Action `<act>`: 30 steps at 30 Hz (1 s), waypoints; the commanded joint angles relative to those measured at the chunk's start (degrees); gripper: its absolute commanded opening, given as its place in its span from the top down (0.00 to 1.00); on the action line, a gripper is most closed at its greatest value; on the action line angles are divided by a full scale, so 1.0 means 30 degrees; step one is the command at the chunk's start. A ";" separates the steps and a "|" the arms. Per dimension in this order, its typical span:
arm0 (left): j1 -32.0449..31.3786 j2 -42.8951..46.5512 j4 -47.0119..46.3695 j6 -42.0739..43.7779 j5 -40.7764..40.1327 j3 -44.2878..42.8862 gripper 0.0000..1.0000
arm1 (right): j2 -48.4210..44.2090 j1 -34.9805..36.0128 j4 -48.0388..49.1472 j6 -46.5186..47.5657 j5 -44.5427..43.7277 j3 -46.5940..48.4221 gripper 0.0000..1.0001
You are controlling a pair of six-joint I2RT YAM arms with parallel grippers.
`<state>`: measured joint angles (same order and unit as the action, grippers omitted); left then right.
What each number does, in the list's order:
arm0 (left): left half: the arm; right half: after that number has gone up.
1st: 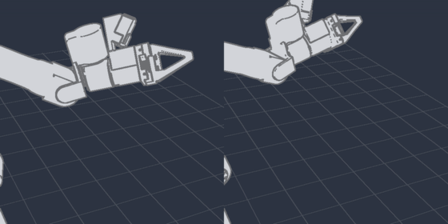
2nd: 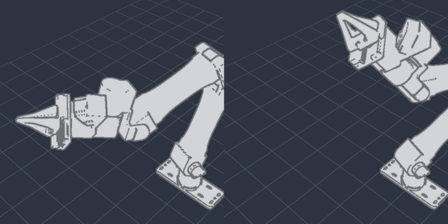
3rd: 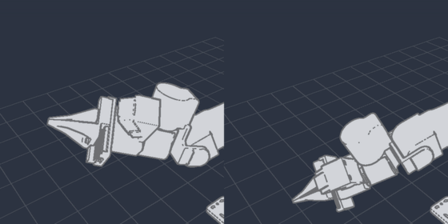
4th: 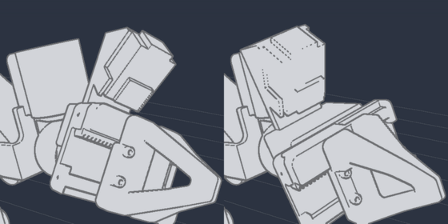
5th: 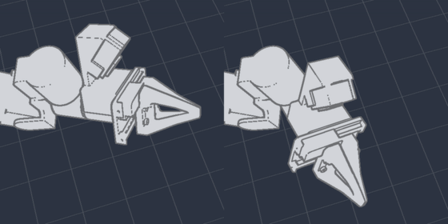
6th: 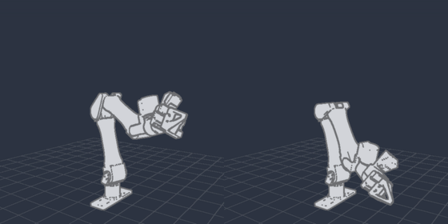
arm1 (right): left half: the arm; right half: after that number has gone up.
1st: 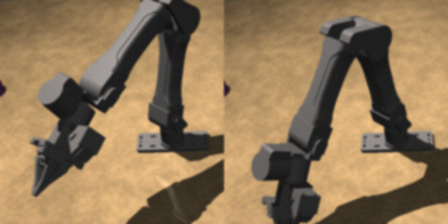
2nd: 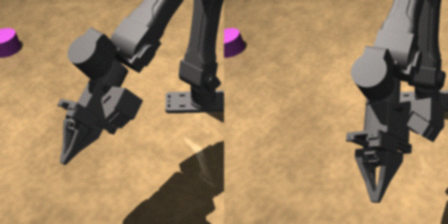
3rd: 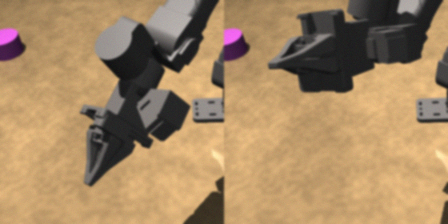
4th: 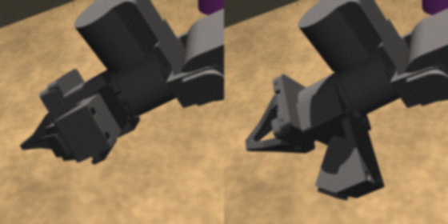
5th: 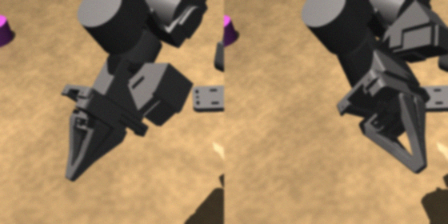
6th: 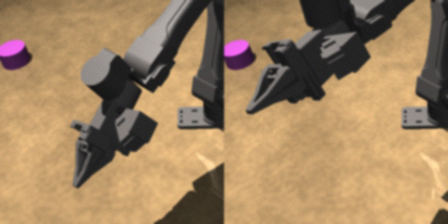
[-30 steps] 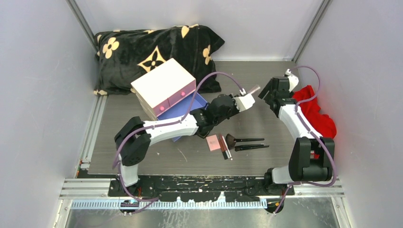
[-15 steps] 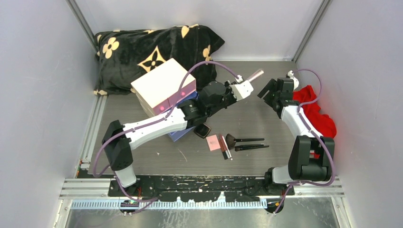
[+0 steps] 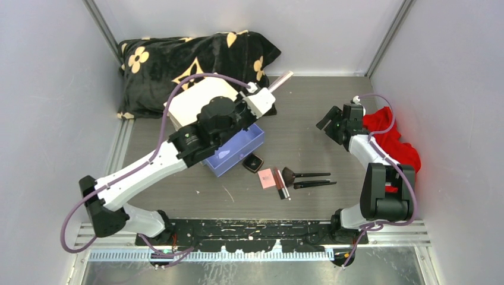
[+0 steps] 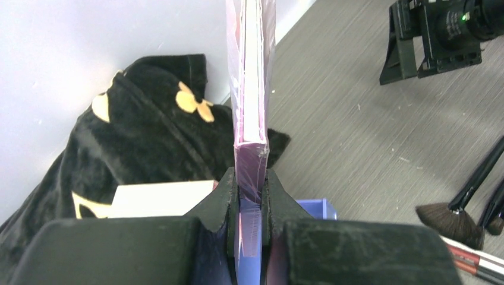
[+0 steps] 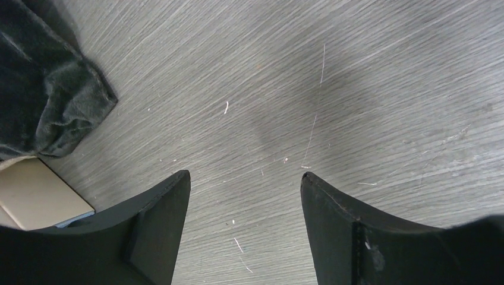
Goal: Organize the makeup
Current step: Place the makeup in the drawer.
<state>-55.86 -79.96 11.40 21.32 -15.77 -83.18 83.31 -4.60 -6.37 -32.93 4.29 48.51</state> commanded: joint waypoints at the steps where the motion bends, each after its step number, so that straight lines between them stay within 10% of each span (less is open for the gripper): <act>1: -0.0124 0.1738 -0.0674 -0.0418 -0.0809 0.1383 1.00 | -0.0142 0.0022 0.1188 -0.0115 0.0571 -0.0023 0.27; 30: -0.0083 0.7636 -0.1568 -0.2583 -0.3677 1.0394 1.00 | 0.0258 0.0039 0.1254 0.0079 0.1190 -0.0127 0.29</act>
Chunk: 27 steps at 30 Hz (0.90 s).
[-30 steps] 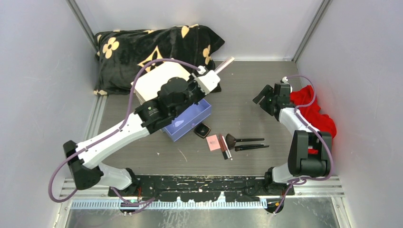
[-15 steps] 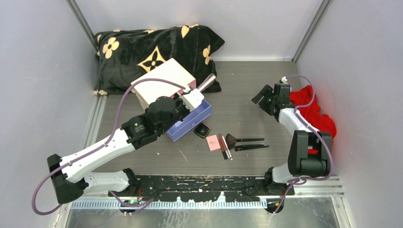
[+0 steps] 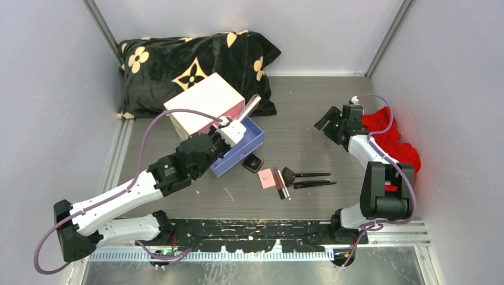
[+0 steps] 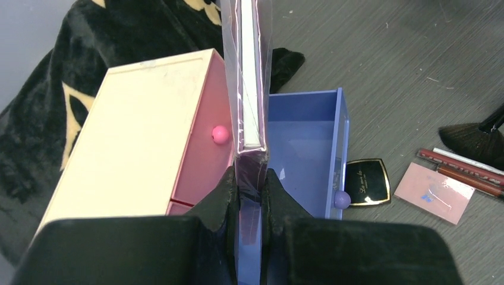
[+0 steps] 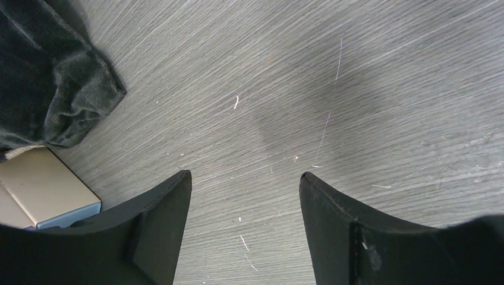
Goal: Organize the makeup
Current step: Place the makeup in the drawer.
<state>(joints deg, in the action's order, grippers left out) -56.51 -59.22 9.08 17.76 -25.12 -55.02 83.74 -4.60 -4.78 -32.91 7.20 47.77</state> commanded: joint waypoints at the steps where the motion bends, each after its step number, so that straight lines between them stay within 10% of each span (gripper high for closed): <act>1: 0.0121 0.0796 -0.0848 -0.1522 -0.0539 0.1226 1.00 | 0.0142 0.0036 0.0780 0.0048 0.0275 0.0109 0.29; 27: 0.1520 -0.0535 -0.2262 -0.1870 0.0514 0.3798 1.00 | 0.0517 0.0030 0.0849 -0.0077 0.0712 0.0298 0.30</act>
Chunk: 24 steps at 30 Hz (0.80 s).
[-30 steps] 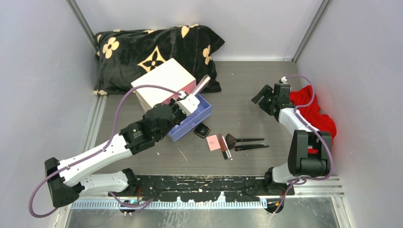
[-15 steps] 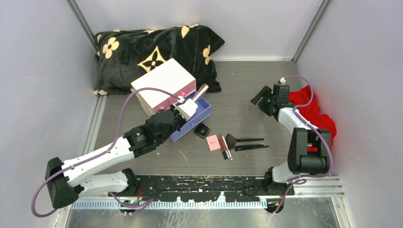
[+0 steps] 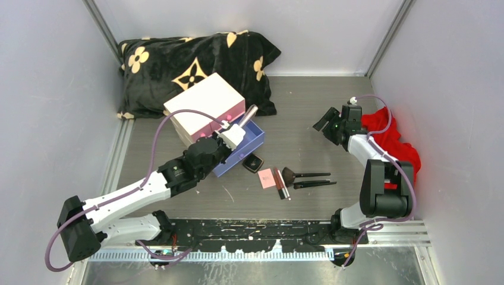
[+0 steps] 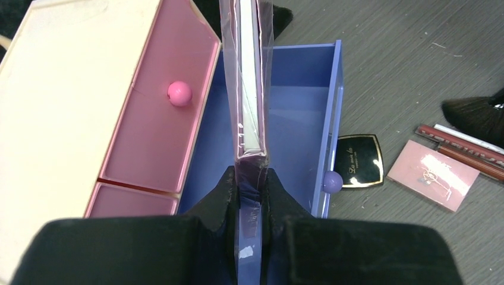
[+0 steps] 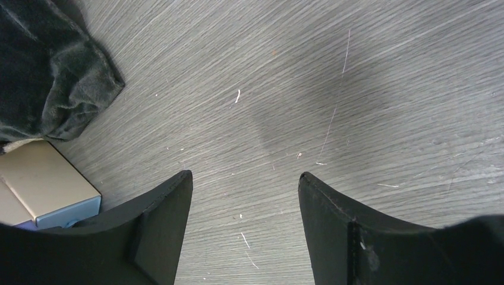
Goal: Organize the makeup
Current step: Place the makeup in the drawer.
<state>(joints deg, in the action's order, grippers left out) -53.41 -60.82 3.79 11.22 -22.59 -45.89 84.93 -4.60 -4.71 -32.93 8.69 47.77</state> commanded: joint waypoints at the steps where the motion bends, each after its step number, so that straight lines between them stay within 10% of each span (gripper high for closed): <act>1: 0.0601 -0.0049 -0.0462 0.0354 -0.0411 0.0877 1.00 | 0.0104 0.0024 0.0814 -0.0084 0.0225 0.0339 0.30; 24: 0.0900 -0.0660 0.1226 0.0262 -0.4837 0.1111 1.00 | 0.0491 0.0039 0.1392 -0.0423 0.0927 0.0119 0.30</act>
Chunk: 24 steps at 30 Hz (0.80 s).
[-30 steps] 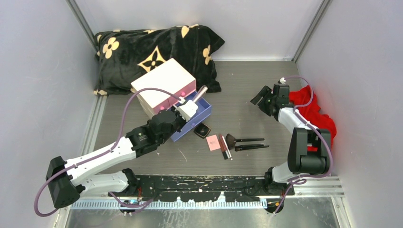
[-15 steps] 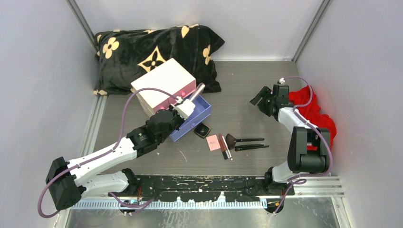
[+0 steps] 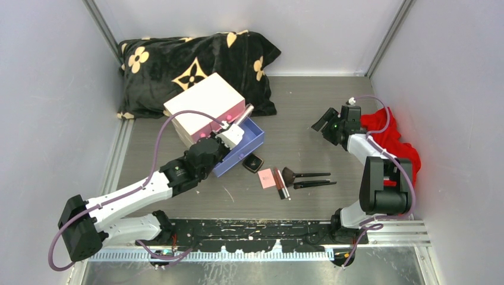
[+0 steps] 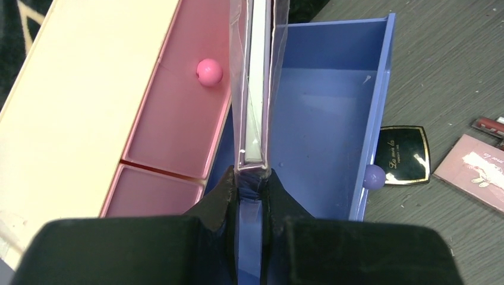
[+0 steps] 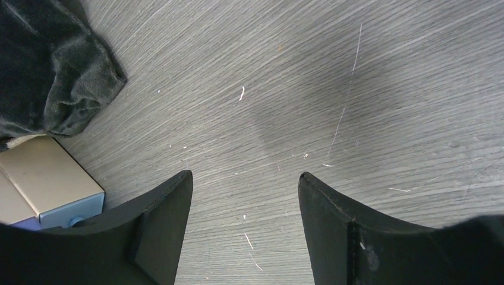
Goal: Organize the makeup
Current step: Place the makeup in the drawer.
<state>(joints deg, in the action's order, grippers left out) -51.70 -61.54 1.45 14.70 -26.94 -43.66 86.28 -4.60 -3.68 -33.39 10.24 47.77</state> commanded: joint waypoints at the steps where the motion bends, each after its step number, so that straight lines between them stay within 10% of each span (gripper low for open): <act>1: 0.0352 -0.0418 0.2222 -0.1111 -0.3358 0.0332 1.00 | -0.0005 0.0039 0.1046 -0.0268 0.0415 0.0083 0.30; 8: 0.0426 0.0112 0.2951 -0.2959 -0.3639 0.0828 1.00 | -0.0108 0.0039 0.1022 -0.0211 0.0382 0.0057 0.30; 16: 0.1313 0.2002 0.2916 -0.4439 -0.4173 0.1825 0.46 | -0.0136 0.0039 0.1018 -0.0232 0.0445 0.0005 0.30; 24: 0.1344 0.1945 0.3069 -0.4576 -0.3528 0.1113 0.38 | -0.0166 0.0032 0.0979 -0.0212 0.0467 0.0095 0.30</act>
<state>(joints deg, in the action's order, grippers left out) -48.25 -56.60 10.41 2.87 -36.23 -37.95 86.52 -4.60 -3.03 -33.63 11.18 47.77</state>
